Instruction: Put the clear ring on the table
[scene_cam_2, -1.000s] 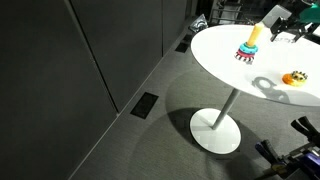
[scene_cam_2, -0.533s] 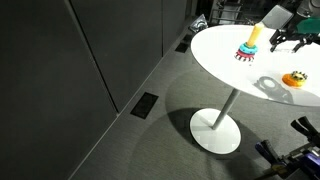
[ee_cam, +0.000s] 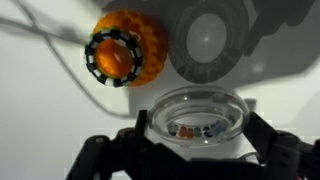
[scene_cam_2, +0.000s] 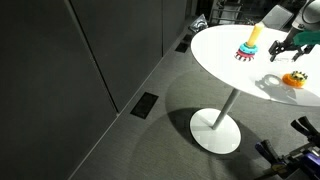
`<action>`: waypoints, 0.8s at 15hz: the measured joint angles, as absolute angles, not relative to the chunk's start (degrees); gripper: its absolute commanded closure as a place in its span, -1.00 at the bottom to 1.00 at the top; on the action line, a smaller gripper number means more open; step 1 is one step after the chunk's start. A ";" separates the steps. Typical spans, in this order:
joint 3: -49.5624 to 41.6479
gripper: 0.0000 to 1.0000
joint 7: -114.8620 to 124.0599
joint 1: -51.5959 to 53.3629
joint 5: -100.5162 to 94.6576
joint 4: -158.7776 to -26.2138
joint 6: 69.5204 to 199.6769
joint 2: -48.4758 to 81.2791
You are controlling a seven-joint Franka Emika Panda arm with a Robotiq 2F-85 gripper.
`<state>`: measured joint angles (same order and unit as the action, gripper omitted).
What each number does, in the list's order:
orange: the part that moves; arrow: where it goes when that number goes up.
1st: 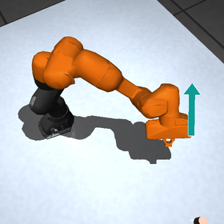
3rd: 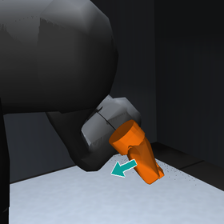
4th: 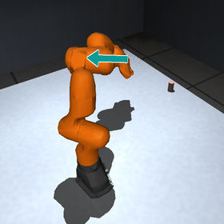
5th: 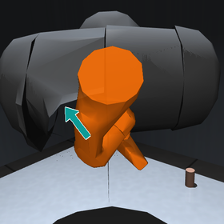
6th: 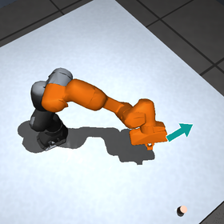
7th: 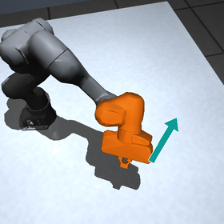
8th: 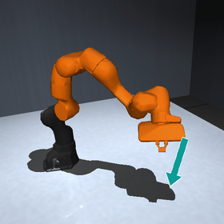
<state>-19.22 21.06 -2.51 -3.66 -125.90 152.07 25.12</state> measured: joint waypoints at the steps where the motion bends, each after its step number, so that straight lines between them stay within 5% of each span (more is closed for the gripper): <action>1: -19.33 -0.39 21.06 -2.51 -3.89 -125.84 152.39 25.69; 3: -19.56 -0.97 21.06 -2.51 -4.37 -125.72 152.86 26.61; 12: -19.85 -1.00 20.99 -2.51 -4.98 -124.63 150.66 28.12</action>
<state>-19.85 20.99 -2.51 -4.98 -124.63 150.66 28.12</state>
